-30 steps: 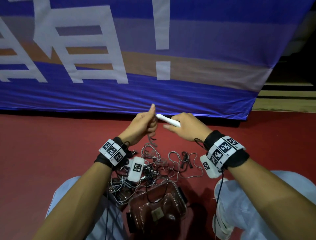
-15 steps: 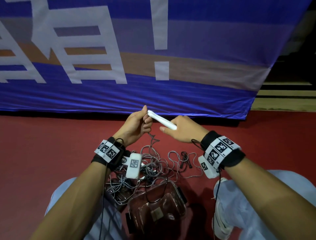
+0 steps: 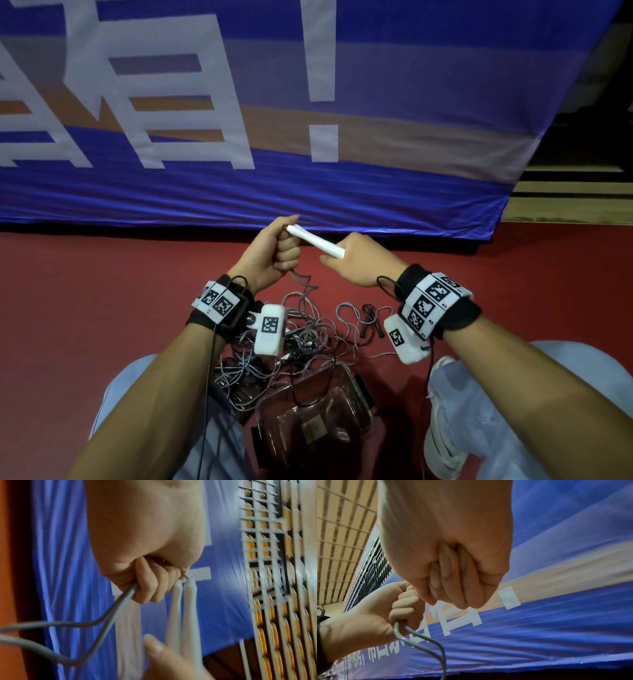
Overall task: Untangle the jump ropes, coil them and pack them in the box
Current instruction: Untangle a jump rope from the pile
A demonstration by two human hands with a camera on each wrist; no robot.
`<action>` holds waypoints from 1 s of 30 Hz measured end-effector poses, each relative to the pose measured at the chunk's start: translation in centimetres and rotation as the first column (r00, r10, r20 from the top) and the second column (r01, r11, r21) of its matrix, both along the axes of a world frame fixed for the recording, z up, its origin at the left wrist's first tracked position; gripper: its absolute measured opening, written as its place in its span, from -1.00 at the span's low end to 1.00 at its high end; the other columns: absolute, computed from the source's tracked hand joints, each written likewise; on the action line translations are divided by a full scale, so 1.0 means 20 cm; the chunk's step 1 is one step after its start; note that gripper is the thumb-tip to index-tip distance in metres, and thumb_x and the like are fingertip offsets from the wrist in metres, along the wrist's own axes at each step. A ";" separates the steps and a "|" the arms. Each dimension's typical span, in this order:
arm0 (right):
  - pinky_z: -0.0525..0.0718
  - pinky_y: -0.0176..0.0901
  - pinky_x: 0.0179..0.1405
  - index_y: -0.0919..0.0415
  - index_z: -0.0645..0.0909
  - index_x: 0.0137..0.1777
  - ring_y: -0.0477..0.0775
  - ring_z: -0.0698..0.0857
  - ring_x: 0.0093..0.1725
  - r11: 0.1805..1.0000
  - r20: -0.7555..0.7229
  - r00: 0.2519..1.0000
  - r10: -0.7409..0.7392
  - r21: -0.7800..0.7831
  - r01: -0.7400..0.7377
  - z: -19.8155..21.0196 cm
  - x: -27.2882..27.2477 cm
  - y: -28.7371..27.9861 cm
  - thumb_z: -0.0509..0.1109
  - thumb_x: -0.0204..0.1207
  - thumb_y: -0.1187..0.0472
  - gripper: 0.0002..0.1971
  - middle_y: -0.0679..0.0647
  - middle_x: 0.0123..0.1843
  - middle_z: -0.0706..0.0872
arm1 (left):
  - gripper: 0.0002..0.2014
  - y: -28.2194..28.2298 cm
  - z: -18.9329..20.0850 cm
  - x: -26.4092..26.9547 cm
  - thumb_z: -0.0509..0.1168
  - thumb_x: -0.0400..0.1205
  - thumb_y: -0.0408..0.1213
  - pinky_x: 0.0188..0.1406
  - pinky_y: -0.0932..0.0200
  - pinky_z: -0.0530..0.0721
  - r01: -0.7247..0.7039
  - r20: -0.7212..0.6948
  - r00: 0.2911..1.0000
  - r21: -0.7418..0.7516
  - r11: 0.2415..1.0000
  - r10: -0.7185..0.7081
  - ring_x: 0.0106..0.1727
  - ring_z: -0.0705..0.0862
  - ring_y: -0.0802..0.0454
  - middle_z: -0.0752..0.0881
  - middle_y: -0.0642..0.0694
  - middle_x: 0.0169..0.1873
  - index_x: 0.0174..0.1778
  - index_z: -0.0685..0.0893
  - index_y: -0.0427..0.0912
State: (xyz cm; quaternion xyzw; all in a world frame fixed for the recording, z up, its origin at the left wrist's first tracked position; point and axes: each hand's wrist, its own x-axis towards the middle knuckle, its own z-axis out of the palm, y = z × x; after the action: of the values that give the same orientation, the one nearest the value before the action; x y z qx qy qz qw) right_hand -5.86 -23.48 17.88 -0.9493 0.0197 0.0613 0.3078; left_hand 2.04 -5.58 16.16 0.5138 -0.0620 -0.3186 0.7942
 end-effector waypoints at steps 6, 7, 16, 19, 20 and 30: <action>0.31 -0.15 -0.54 0.10 0.44 -0.44 0.00 0.37 -0.58 0.990 0.111 0.993 -0.047 0.137 0.032 0.01 -0.01 0.04 0.43 0.66 -0.01 -0.54 -0.01 -0.53 0.48 | -0.42 0.00 0.02 -0.01 0.09 0.78 0.14 -0.62 0.20 -0.01 -0.131 0.246 0.963 0.089 0.987 0.106 -0.60 0.03 0.08 0.05 -0.01 -0.57 -0.55 0.20 0.00; 0.32 -0.15 -0.52 0.13 0.45 -0.44 0.01 0.37 -0.58 0.980 0.132 0.989 -0.066 0.195 0.039 0.01 -0.01 0.05 0.42 0.67 -0.01 -0.54 0.01 -0.53 0.48 | -0.43 0.00 0.02 -0.01 0.07 0.79 0.13 -0.63 0.22 -0.01 -0.130 0.265 0.959 0.097 0.987 0.101 -0.61 0.03 0.08 0.05 0.00 -0.58 -0.55 0.20 0.00; 0.47 -0.29 -0.55 0.15 0.79 0.19 -0.04 0.53 -0.62 0.804 0.271 0.933 -0.238 0.594 0.033 0.02 -0.02 0.11 0.37 0.74 0.08 -0.77 0.06 -0.63 0.61 | -0.53 -0.09 0.02 -0.07 -0.03 0.77 -0.18 -0.51 0.12 0.00 -0.227 0.423 0.902 0.295 0.928 0.086 -0.59 0.12 0.07 0.17 -0.03 -0.65 -0.52 0.23 -0.04; 0.44 -0.25 -0.55 0.23 0.81 0.07 -0.12 0.49 -0.66 0.714 0.240 0.920 -0.310 0.698 0.059 0.01 -0.02 0.14 0.38 0.73 0.16 -0.80 -0.04 -0.65 0.58 | -0.51 -0.16 0.01 -0.11 -0.15 0.79 -0.13 -0.61 0.25 0.06 -0.213 0.448 0.892 0.318 0.924 0.052 -0.62 0.12 0.08 0.20 0.02 -0.66 -0.52 0.26 -0.02; 0.43 -0.21 -0.52 0.27 0.81 0.00 -0.15 0.48 -0.66 0.673 0.228 0.909 -0.349 0.736 0.074 0.01 -0.01 0.14 0.40 0.72 0.16 -0.78 -0.08 -0.65 0.57 | -0.48 -0.17 -0.01 -0.12 -0.19 0.81 -0.09 -0.61 0.25 0.09 -0.211 0.486 0.874 0.336 0.918 0.023 -0.61 0.14 0.08 0.24 0.02 -0.65 -0.50 0.30 -0.02; 0.32 -0.19 -0.57 0.19 0.61 -0.42 -0.06 0.35 -0.64 0.612 0.153 0.933 -0.326 0.787 0.084 0.03 -0.03 0.06 0.34 0.66 0.17 -0.63 0.13 -0.48 0.55 | -0.48 -0.30 -0.28 -0.21 -0.21 0.86 -0.11 -0.46 0.13 0.32 -0.153 0.625 0.694 0.614 0.775 -0.358 -0.57 0.33 0.09 0.41 0.01 -0.59 -0.42 0.37 -0.08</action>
State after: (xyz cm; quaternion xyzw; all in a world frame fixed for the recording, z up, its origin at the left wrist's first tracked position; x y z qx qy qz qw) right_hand -6.43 -22.32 18.39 -0.7170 0.0576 -0.1077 0.6863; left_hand -2.18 -11.54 10.56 0.8231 -0.2859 -0.1428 0.4695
